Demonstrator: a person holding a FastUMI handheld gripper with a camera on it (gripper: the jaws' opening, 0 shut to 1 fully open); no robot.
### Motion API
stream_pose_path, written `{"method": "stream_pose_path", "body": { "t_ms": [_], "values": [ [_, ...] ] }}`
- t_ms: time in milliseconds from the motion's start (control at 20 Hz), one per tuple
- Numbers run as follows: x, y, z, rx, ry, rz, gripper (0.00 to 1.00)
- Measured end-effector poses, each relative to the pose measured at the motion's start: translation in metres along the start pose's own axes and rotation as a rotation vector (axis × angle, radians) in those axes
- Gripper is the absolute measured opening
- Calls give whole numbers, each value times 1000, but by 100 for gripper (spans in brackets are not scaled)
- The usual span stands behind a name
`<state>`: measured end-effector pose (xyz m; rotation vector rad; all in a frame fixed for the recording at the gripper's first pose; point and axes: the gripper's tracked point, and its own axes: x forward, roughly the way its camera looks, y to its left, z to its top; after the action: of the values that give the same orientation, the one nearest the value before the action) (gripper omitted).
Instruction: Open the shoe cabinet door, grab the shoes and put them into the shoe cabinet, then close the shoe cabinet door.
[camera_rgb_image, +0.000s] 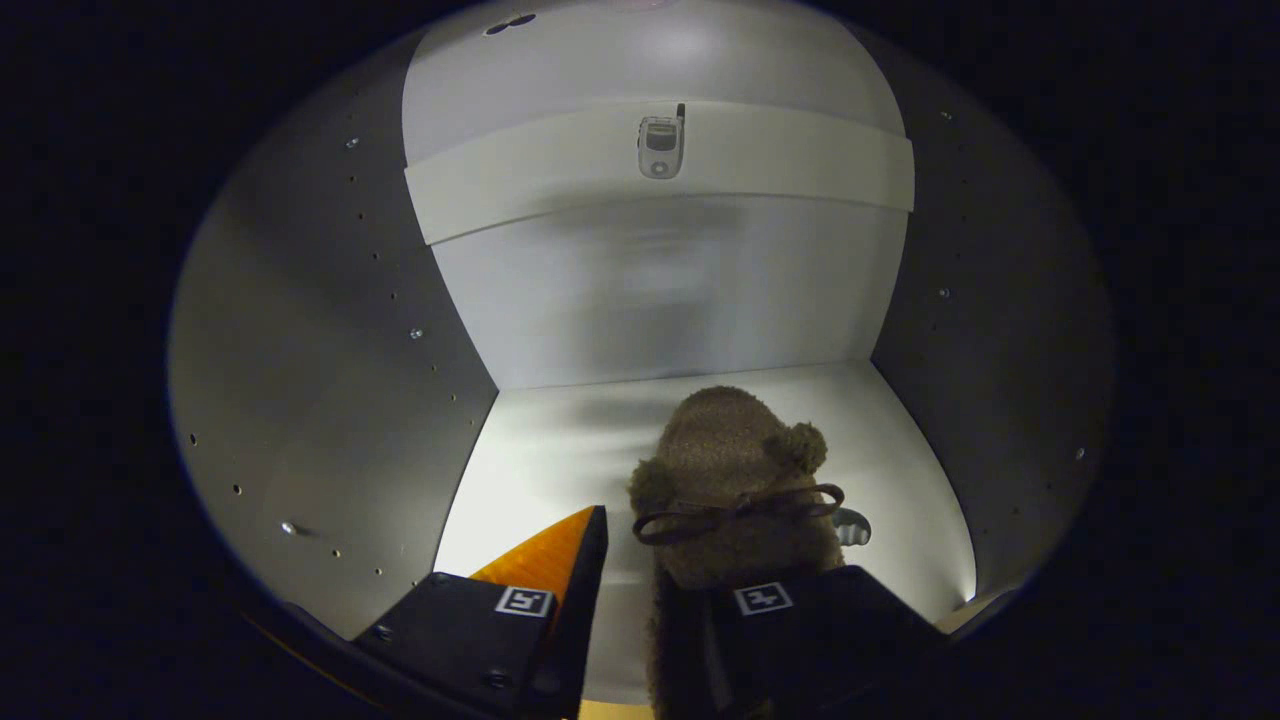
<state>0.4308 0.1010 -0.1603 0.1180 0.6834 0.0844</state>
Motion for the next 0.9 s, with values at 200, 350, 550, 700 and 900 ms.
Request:
{"method": "stream_pose_path", "body": {
  "t_ms": [200,350,550,700,900],
  "values": [
    [-16,15,0,7,-6,39,99],
    [-29,14,2,-1,-24,33,98],
    [-53,13,5,0,-55,44,99],
    [-80,14,8,-3,-98,68,99],
    [-125,18,20,-11,-196,95,98]
  ]
}}
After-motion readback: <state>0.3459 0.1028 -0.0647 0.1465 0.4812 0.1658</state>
